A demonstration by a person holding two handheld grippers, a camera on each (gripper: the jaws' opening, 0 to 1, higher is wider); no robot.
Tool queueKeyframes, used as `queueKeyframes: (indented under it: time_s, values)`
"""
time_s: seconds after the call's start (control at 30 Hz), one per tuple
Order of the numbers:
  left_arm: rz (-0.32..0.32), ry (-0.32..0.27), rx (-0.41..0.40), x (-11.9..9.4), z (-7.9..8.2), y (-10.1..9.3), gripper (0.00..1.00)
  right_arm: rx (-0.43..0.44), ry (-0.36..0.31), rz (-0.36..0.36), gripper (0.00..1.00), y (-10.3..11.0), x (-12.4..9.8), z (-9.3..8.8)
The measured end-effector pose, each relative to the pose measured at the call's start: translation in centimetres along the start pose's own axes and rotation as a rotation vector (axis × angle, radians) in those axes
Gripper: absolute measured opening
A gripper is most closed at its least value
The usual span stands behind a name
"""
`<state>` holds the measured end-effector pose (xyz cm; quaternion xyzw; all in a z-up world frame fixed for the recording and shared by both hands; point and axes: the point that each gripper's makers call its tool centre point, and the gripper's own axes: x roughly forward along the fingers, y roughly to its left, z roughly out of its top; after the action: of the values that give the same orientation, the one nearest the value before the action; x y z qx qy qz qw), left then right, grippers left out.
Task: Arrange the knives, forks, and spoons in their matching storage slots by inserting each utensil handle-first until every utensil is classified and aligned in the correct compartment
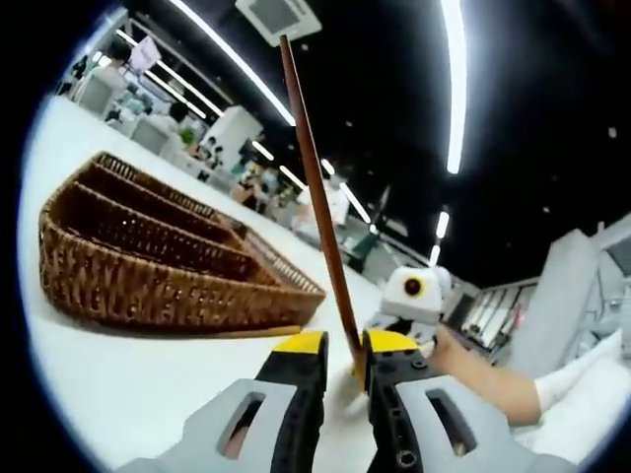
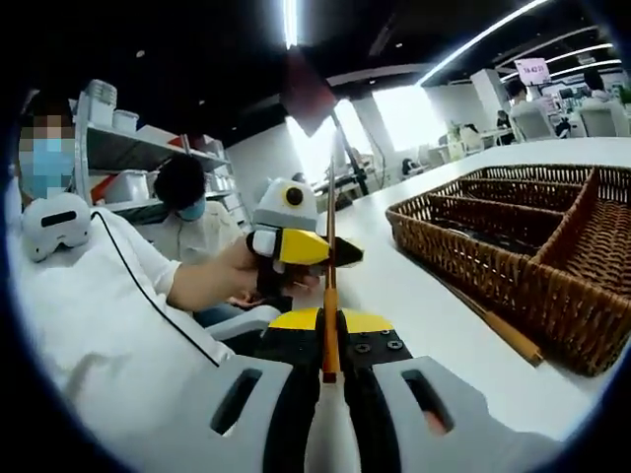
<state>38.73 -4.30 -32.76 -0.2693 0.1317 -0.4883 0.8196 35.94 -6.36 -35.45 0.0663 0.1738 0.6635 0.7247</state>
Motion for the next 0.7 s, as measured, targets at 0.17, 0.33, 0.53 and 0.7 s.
queueKeyframes:
  time_s: [0.17, 0.33, 0.53, 0.7]
  values:
    - [-0.021, -0.001, -0.005, 0.00, -0.01, -0.37, 0.06, 0.009, -0.006, 0.000, 0.05, 0.02, 0.10, -0.16]
    - [-0.025, 0.001, -0.009, -0.03, -0.03, -0.40, 0.05, 0.011, -0.009, -0.002, 0.05, 0.00, 0.19, -0.23]
    - [-0.032, 0.000, -0.011, -0.08, 0.15, -0.70, 0.05, 0.001, -0.009, -0.003, 0.05, 0.13, 0.32, -0.15]
    - [-0.034, -0.002, 0.003, -0.06, 0.36, -0.95, 0.04, 0.021, -0.026, 0.000, 0.06, 0.30, 0.29, 0.01]
